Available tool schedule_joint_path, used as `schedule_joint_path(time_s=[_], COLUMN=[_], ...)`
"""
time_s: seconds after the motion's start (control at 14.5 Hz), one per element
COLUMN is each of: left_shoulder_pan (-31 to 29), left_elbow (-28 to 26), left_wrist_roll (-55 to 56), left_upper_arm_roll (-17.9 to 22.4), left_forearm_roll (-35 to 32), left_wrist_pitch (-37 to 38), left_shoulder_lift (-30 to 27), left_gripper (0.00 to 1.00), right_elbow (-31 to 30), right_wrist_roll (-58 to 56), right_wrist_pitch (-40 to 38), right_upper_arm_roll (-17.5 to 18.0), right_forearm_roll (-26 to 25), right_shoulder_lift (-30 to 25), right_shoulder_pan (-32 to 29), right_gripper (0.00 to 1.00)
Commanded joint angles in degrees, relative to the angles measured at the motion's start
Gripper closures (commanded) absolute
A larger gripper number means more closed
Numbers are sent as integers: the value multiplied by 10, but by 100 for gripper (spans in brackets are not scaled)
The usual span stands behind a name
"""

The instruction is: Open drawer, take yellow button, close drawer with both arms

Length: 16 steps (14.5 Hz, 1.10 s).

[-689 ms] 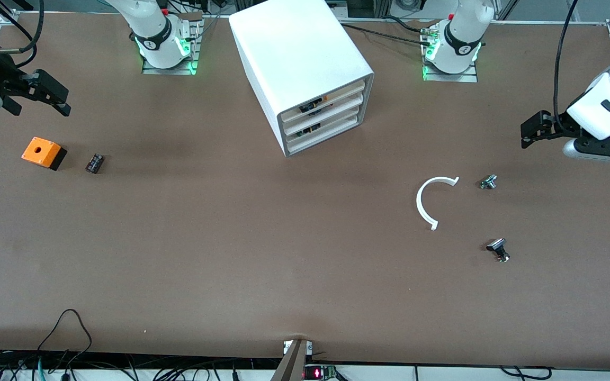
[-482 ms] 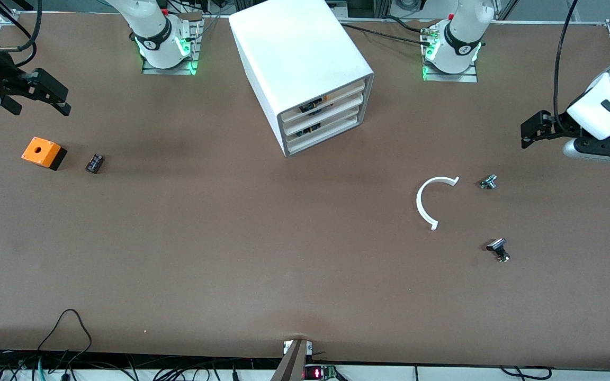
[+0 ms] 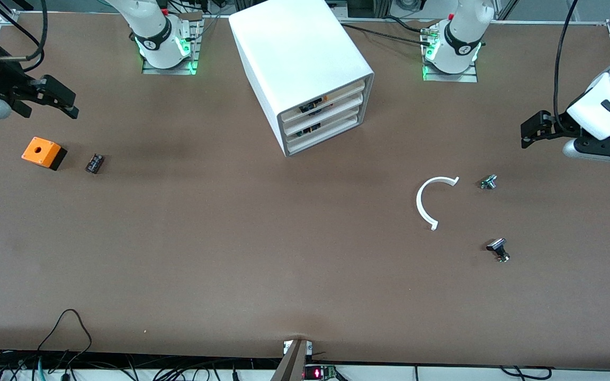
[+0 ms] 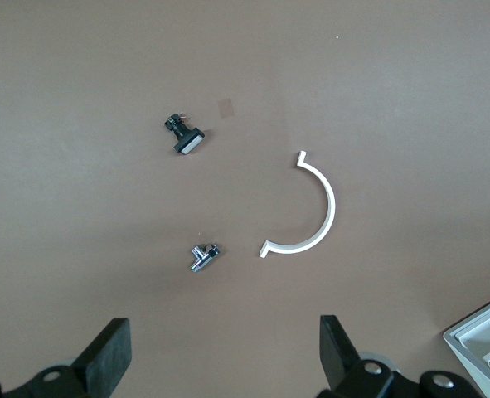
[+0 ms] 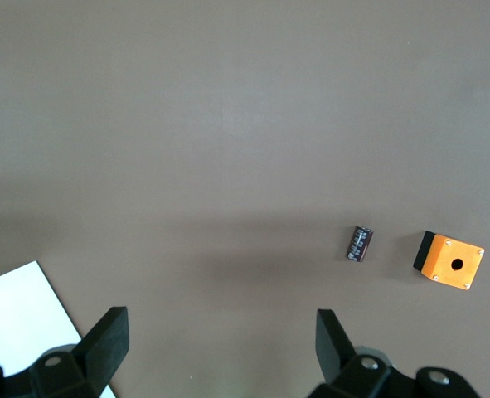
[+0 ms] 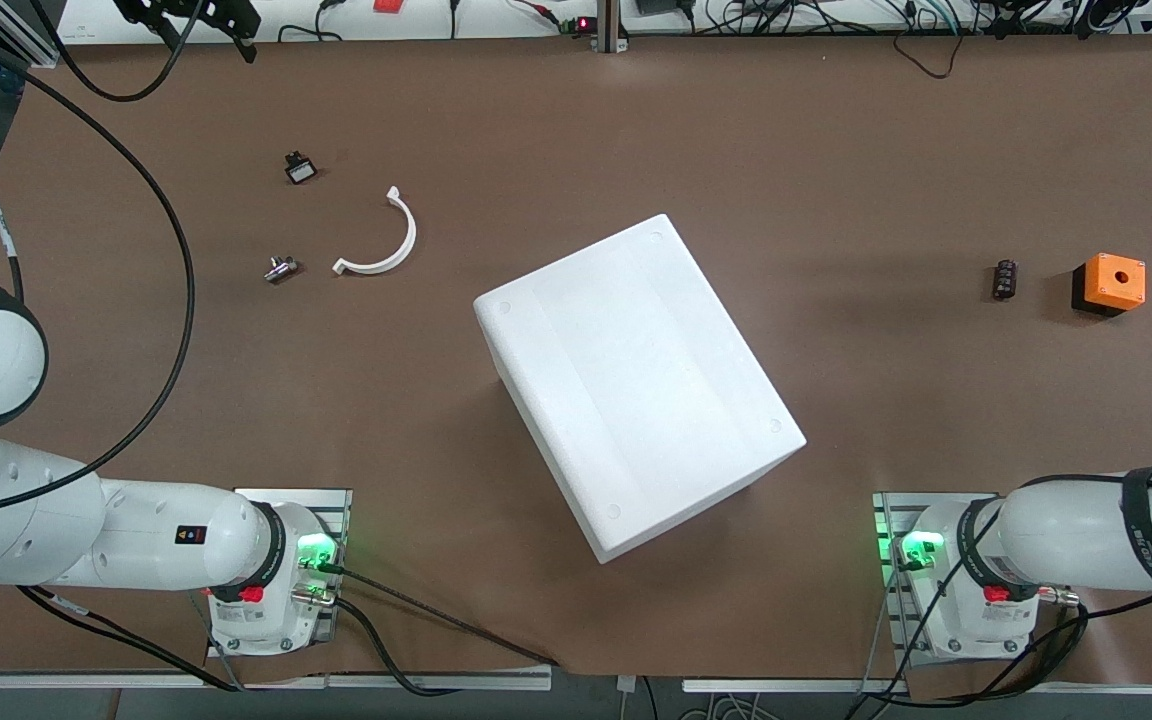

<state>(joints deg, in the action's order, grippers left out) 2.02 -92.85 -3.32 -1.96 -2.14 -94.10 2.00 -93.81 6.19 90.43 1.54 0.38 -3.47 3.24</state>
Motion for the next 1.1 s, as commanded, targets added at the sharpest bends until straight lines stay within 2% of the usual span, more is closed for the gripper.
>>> schedule_joint_path(time_s=[0.0,1.03], left_shoulder_pan=[2,5], left_elbow=[21,21], left_wrist_roll=[-1,4], left_upper_arm_roll=[0,-1], left_forearm_roll=[-4,13], left_wrist_pitch=[15,23], left_shoulder_lift=[9,9], left_gripper=[0,0], right_elbow=[5,3], right_wrist_roll=[4,6], right_wrist_pitch=[-7,-7], right_upper_arm_roll=[4,4], right_forearm_roll=[11,15], right_shoulder_lift=[-2,2], right_shoulder_pan=[-8,-8], right_gripper=[0,0])
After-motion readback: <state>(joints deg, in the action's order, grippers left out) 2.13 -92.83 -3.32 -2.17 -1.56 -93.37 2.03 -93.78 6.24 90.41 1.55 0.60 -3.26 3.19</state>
